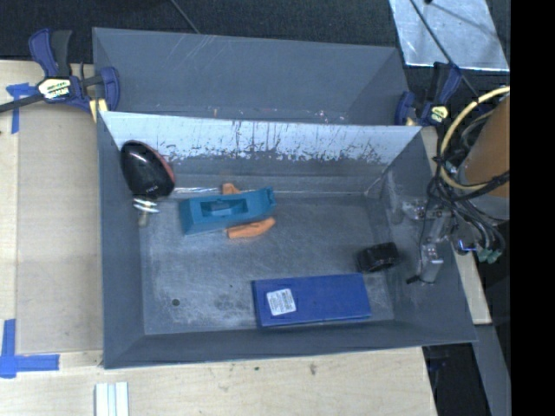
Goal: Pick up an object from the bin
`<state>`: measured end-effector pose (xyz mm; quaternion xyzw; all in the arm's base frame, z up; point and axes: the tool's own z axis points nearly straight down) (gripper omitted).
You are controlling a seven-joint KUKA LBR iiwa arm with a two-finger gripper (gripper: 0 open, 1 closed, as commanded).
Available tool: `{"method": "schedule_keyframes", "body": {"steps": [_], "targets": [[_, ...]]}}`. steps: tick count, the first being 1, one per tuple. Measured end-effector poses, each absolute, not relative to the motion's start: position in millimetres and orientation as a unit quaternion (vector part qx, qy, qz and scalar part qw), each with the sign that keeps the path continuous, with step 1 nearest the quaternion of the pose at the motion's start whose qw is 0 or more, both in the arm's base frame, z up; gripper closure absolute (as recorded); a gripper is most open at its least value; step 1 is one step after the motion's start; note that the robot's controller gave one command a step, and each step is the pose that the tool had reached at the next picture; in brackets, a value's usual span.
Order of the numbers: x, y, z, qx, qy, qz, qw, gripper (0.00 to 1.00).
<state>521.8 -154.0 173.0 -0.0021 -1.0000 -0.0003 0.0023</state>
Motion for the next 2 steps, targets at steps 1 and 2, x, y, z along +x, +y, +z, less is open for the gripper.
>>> {"method": "schedule_keyframes", "body": {"steps": [1,2], "targets": [[523.5,-153,178,0.0,-1.0,0.001,-0.002,0.0],[518.8,-154,150,-0.032,-0.999,0.0,-0.002,0.0]]}}
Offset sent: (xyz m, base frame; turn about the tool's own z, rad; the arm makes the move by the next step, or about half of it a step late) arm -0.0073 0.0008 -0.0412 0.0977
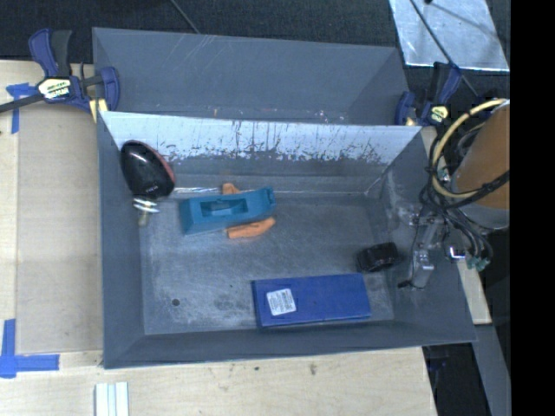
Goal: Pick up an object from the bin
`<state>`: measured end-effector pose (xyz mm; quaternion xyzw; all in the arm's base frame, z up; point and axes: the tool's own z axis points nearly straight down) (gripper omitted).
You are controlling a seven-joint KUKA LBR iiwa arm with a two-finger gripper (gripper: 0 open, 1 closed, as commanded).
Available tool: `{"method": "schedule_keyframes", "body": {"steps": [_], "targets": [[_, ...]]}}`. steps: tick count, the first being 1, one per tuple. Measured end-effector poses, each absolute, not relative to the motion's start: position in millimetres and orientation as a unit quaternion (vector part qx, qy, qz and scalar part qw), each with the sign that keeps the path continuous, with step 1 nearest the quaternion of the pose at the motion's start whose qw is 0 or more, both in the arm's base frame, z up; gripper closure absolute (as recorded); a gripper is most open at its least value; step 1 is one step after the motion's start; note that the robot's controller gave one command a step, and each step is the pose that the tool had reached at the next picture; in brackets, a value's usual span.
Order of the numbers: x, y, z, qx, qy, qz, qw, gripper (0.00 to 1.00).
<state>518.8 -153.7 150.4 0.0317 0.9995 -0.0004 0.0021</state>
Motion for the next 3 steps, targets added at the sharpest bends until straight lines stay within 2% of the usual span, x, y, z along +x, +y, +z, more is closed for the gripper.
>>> {"method": "schedule_keyframes", "body": {"steps": [1,2,3], "targets": [[519.0,-142,116,0.042,0.999,0.0,0.001,0.0],[521.7,-144,96,0.071,0.997,0.0,0.001,1.0],[521.7,-144,96,0.071,0.997,0.0,0.001,1.0]]}}
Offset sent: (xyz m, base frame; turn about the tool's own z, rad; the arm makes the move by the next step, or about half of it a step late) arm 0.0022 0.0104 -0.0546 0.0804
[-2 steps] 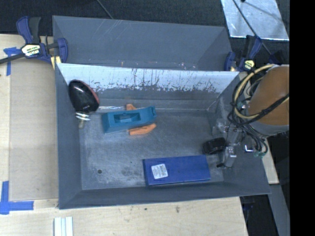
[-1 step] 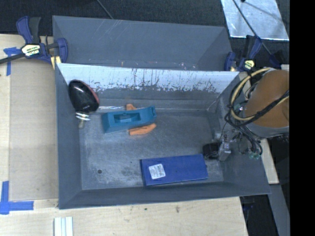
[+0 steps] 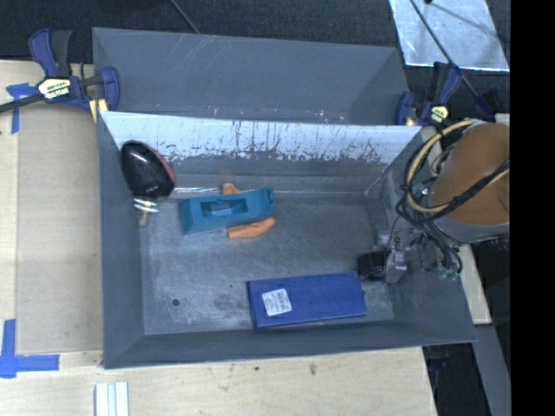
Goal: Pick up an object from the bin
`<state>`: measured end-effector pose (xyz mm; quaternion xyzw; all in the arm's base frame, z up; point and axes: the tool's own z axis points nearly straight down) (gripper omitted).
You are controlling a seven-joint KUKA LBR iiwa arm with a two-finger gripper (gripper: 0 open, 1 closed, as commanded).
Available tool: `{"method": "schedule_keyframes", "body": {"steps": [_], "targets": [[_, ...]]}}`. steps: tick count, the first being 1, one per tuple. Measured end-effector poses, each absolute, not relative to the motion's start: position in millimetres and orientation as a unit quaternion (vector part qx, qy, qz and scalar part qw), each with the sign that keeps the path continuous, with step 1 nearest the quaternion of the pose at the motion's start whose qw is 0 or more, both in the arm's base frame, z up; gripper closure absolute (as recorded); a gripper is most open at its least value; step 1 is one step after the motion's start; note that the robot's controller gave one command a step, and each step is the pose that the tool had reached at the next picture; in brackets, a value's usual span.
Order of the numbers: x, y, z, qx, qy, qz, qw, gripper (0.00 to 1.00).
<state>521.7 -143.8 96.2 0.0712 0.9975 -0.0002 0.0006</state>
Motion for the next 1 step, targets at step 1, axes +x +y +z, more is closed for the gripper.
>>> {"method": "schedule_keyframes", "body": {"steps": [1], "targets": [[487.0,-130.6,185.0,0.068,0.998,0.0,0.001,1.0]]}}
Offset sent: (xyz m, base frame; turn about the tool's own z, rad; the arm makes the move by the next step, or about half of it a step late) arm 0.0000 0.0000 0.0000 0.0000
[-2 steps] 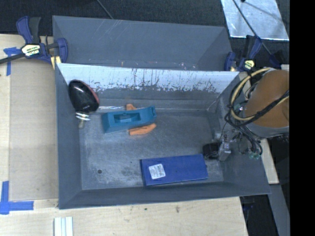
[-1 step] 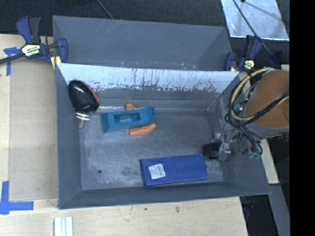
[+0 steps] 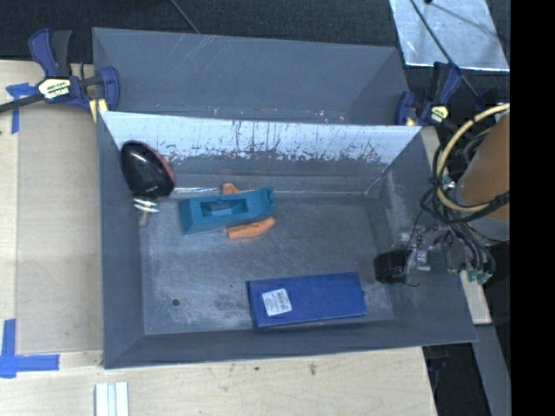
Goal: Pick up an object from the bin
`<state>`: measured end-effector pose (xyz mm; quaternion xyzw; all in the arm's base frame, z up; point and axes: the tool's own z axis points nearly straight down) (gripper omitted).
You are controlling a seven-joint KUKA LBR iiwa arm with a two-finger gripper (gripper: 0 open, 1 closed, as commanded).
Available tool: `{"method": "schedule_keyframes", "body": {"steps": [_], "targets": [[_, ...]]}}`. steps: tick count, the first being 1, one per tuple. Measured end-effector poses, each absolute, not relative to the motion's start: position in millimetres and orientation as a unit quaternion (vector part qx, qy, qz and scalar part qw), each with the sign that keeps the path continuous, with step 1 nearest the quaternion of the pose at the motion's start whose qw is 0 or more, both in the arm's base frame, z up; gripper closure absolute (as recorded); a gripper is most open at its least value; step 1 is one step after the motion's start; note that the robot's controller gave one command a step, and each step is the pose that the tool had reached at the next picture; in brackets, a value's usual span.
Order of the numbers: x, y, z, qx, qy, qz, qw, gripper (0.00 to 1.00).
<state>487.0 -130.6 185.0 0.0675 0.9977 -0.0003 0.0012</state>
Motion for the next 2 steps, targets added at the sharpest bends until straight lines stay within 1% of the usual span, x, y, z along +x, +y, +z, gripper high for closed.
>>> {"method": "schedule_keyframes", "body": {"steps": [1,2], "targets": [[487.0,-131,185,0.067,0.998,0.0,0.001,1.0],[499.6,-137,257,0.068,0.998,0.0,0.0,1.0]]}}
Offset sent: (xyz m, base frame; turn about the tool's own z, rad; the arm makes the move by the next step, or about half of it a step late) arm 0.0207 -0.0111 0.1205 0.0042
